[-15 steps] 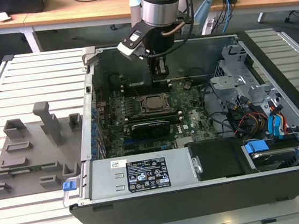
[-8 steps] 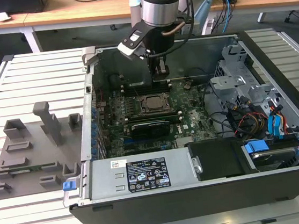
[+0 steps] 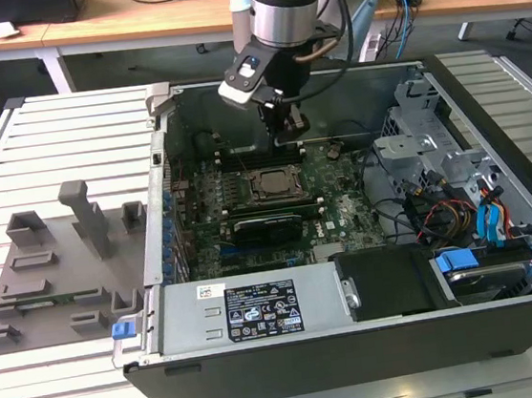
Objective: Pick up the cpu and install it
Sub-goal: 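Install the first cpu locking lever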
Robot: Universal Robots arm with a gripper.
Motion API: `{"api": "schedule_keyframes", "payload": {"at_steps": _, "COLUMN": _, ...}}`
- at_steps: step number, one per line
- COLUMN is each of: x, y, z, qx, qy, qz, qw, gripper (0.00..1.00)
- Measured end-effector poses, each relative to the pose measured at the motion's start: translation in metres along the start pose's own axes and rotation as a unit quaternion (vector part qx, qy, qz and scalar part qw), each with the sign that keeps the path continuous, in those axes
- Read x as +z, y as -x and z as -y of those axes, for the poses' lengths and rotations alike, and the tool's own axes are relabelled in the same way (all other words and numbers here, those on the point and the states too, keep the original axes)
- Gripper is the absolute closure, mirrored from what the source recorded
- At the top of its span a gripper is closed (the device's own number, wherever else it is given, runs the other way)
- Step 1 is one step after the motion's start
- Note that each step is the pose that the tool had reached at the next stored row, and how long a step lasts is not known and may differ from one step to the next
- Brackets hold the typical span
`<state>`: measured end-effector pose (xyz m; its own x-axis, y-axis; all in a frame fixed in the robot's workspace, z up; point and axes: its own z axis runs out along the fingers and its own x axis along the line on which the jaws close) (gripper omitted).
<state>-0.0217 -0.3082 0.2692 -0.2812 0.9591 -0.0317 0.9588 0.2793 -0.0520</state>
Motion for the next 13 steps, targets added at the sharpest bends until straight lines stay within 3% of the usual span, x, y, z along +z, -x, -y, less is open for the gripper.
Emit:
{"api": "schedule_keyframes", "payload": {"at_steps": 4, "x": 0.0000, "y": 0.0000, "z": 0.0000, "qx": -0.039, "qy": 0.0012, "qz": 0.0020, "qw": 0.9993, "gripper": 0.89}}
{"api": "schedule_keyframes", "payload": {"at_steps": 7, "x": 0.0000, "y": 0.0000, "z": -0.0001, "qx": -0.078, "qy": 0.0025, "qz": 0.0041, "qw": 0.9969, "gripper": 0.89}}
{"api": "schedule_keyframes", "payload": {"at_steps": 12, "x": 0.0000, "y": 0.0000, "z": -0.0001, "qx": -0.133, "qy": 0.0042, "qz": 0.0069, "qw": 0.9911, "gripper": 0.89}}
{"api": "schedule_keyframes", "payload": {"at_steps": 13, "x": 0.0000, "y": 0.0000, "z": -0.0001, "qx": -0.145, "qy": 0.0046, "qz": 0.0075, "qw": 0.9894, "gripper": 0.89}}
